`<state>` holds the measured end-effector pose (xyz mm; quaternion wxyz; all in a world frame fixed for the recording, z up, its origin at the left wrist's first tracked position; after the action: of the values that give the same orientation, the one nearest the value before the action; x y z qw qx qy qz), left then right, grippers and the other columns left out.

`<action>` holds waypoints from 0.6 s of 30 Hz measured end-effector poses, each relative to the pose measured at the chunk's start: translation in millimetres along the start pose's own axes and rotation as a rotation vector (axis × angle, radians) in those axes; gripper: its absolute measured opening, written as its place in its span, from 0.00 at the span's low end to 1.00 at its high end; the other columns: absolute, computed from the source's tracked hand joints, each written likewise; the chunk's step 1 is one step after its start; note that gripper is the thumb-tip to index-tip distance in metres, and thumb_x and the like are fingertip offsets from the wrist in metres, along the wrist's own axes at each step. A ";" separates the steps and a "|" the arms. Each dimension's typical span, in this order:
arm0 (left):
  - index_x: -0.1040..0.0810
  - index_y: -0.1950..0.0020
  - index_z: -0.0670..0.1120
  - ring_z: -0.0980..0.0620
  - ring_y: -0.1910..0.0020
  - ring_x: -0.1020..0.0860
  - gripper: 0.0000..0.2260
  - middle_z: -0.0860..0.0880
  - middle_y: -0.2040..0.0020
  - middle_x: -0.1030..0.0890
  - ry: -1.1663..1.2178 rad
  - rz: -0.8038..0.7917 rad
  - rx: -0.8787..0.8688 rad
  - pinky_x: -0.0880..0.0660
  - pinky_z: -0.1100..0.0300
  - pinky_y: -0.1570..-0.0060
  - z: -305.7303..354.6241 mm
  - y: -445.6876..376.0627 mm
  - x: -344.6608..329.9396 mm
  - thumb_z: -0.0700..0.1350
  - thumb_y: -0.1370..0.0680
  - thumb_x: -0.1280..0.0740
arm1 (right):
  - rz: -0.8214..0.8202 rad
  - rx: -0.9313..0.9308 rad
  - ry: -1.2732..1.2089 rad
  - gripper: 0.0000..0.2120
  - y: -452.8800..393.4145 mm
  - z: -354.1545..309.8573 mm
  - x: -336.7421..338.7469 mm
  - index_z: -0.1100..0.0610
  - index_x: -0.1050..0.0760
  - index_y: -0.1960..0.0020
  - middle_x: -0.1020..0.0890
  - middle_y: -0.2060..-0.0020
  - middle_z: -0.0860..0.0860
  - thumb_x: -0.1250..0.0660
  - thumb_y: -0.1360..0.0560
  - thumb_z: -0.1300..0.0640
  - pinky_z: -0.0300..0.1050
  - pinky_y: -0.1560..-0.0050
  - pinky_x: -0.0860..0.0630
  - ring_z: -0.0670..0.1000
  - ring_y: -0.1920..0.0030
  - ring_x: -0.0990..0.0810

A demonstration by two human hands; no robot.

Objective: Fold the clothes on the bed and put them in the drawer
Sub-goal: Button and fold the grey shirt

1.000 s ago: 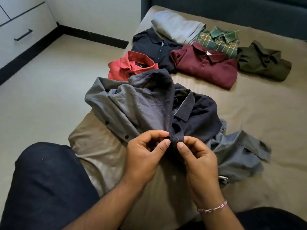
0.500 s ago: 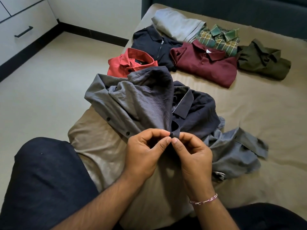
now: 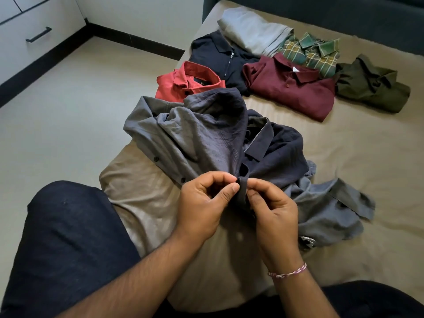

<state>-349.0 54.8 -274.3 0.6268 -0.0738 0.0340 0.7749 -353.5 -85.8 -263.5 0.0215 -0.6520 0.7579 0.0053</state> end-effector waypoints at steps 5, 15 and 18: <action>0.13 0.55 0.50 0.56 0.59 0.16 0.06 0.49 0.59 0.12 0.058 0.003 0.082 0.21 0.63 0.55 -5.0 -3.8 1.3 0.40 0.27 0.22 | -0.045 0.036 -0.020 0.12 -1.8 5.2 -2.7 0.59 0.17 0.46 0.14 0.50 0.59 0.29 0.24 0.73 0.52 0.41 0.18 0.58 0.47 0.15; 0.14 0.52 0.37 0.55 0.60 0.16 0.02 0.45 0.60 0.13 0.237 -0.056 0.247 0.21 0.65 0.57 -7.1 -4.5 1.9 0.34 0.23 0.27 | -0.022 0.235 0.293 0.13 -4.0 12.2 -4.5 0.54 0.17 0.47 0.15 0.52 0.51 0.25 0.26 0.69 0.46 0.45 0.19 0.51 0.50 0.16; 0.15 0.53 0.38 0.50 0.57 0.14 0.03 0.41 0.57 0.13 0.250 -0.050 0.280 0.18 0.61 0.53 -10.4 -4.5 1.6 0.32 0.24 0.26 | -0.016 0.343 0.463 0.11 -1.4 8.9 -6.4 0.55 0.16 0.47 0.16 0.52 0.48 0.24 0.26 0.66 0.45 0.46 0.20 0.51 0.50 0.16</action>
<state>-344.2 55.8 -284.6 0.6409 -0.0824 0.2175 0.7316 -351.0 -79.4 -272.1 -0.0420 -0.6286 0.7274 -0.2722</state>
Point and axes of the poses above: each hand's wrist, its own y-axis away from the middle knuckle, its own x-axis out of the back of the hand, z = x × y, the point moved 1 cm from there along -y, towards the middle knuckle
